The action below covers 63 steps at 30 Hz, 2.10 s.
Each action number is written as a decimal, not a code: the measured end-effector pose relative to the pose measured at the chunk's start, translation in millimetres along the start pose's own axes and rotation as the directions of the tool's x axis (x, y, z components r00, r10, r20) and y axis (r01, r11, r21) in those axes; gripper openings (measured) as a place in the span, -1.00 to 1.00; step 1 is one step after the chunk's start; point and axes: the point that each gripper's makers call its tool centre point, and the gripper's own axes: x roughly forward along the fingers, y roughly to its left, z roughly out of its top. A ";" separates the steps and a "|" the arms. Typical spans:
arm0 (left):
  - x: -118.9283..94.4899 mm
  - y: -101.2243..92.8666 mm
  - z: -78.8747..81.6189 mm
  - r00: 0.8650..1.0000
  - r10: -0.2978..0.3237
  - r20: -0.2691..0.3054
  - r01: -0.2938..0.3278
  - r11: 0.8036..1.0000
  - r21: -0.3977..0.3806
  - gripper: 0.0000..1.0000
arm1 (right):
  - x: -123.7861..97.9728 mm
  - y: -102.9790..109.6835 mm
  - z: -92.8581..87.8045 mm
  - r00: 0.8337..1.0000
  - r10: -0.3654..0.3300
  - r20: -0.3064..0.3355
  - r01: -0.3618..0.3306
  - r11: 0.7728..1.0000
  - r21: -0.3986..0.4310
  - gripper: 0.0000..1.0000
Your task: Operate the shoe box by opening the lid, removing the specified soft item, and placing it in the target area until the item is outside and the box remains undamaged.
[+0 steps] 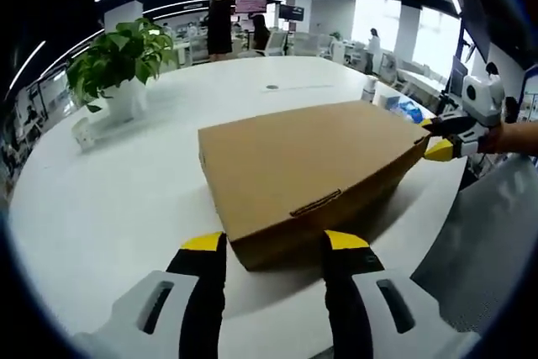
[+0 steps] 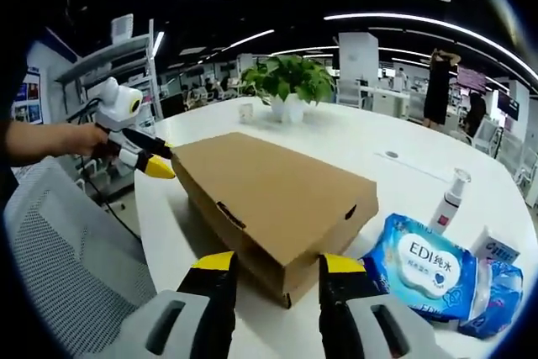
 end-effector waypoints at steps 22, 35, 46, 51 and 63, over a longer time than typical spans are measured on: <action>7.5 7.0 -7.7 1.000 0.011 -0.028 -0.012 1.000 -0.008 -0.24 | 8.7 -2.5 -10.2 0.999 -0.008 -0.048 0.008 1.000 -0.003 -0.36; 21.9 10.8 -0.8 0.998 0.020 -0.051 -0.021 1.000 -0.010 -0.24 | 19.8 -19.3 -6.2 0.997 -0.020 -0.068 0.017 0.999 -0.042 -0.37; 37.9 19.4 12.5 0.998 0.022 -0.051 -0.023 1.000 -0.020 -0.24 | 31.5 -36.9 1.8 0.997 -0.028 -0.074 0.024 0.998 -0.050 -0.36; 45.8 23.3 19.4 0.998 0.023 -0.055 -0.024 0.999 -0.025 -0.24 | 39.2 -47.4 7.0 0.996 -0.027 -0.083 0.022 0.998 -0.061 -0.36; 62.8 30.3 33.6 0.998 0.014 -0.063 -0.016 0.999 -0.035 -0.24 | 51.7 -68.1 15.3 0.994 -0.035 -0.104 0.027 0.997 -0.077 -0.35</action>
